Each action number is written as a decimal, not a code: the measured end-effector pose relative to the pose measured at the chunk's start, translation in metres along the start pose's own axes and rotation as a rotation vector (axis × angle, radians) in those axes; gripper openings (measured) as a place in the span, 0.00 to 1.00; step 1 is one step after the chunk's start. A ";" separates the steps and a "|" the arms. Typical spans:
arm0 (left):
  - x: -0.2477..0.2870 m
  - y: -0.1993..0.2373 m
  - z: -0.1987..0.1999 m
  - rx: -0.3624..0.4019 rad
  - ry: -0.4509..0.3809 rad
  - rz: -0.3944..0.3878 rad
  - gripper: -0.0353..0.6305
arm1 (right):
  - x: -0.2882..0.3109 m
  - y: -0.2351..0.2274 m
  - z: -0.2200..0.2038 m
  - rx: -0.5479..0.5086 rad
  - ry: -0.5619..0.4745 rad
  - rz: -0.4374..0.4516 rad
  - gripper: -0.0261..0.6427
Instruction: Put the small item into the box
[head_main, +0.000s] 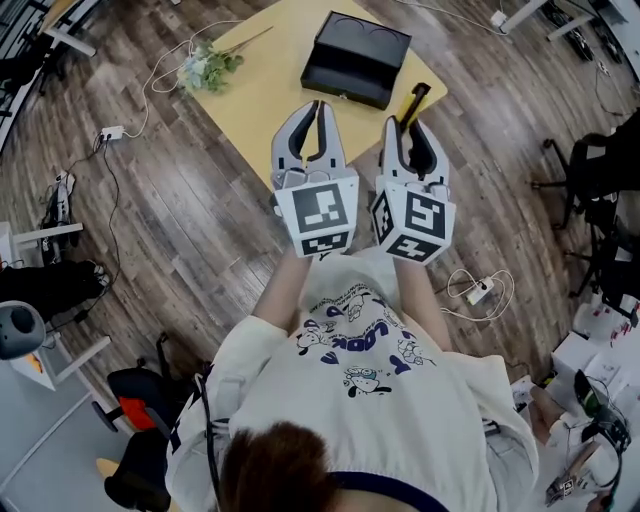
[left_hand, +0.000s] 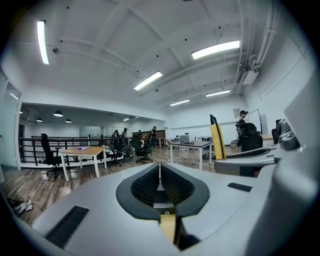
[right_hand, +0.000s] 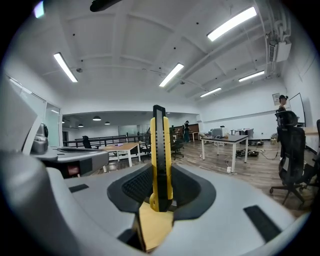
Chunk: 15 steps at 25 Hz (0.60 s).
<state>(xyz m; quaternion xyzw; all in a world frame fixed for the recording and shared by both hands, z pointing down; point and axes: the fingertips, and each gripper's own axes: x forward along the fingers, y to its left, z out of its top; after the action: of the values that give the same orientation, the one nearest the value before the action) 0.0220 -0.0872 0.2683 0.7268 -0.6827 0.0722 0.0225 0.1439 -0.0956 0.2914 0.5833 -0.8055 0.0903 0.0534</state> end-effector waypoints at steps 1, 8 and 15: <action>0.003 -0.001 -0.001 0.000 0.006 0.004 0.09 | 0.003 -0.002 -0.001 0.002 0.006 0.005 0.23; 0.021 -0.003 -0.011 -0.004 0.044 0.025 0.09 | 0.024 -0.005 -0.010 0.007 0.040 0.047 0.23; 0.046 0.003 -0.020 -0.009 0.071 0.031 0.09 | 0.050 -0.009 -0.016 0.006 0.065 0.058 0.23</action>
<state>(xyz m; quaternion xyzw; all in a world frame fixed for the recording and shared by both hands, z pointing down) 0.0200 -0.1300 0.2937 0.7128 -0.6931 0.0952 0.0485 0.1361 -0.1410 0.3169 0.5567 -0.8196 0.1133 0.0749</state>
